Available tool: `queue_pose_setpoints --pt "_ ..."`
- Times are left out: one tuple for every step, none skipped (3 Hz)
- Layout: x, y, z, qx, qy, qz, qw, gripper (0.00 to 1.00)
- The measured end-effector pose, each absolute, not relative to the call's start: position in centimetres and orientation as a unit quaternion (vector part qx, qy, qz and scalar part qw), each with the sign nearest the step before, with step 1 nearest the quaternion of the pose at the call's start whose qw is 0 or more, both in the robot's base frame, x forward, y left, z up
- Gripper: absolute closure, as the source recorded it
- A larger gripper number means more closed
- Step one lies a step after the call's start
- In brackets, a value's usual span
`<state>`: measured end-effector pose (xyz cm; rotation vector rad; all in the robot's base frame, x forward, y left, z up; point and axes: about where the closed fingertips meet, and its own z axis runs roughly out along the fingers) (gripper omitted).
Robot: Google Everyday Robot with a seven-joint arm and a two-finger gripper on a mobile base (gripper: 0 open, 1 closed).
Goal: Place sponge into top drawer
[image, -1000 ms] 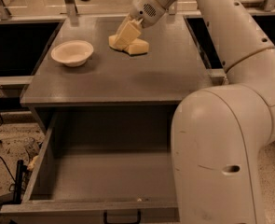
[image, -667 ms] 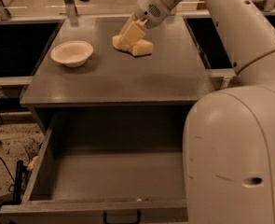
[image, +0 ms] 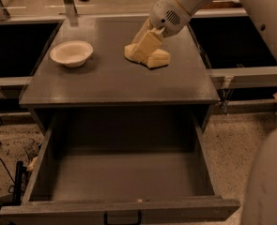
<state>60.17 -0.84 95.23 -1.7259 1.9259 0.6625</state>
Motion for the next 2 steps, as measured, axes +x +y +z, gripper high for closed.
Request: queue_pose_setpoints --pt "54.3 -2.9 95.7 -0.621 0.71 0.234 0.234 1.0" --pt "49.5 -5.9 95.2 -0.602 0.73 0.225 0.233 1.0"
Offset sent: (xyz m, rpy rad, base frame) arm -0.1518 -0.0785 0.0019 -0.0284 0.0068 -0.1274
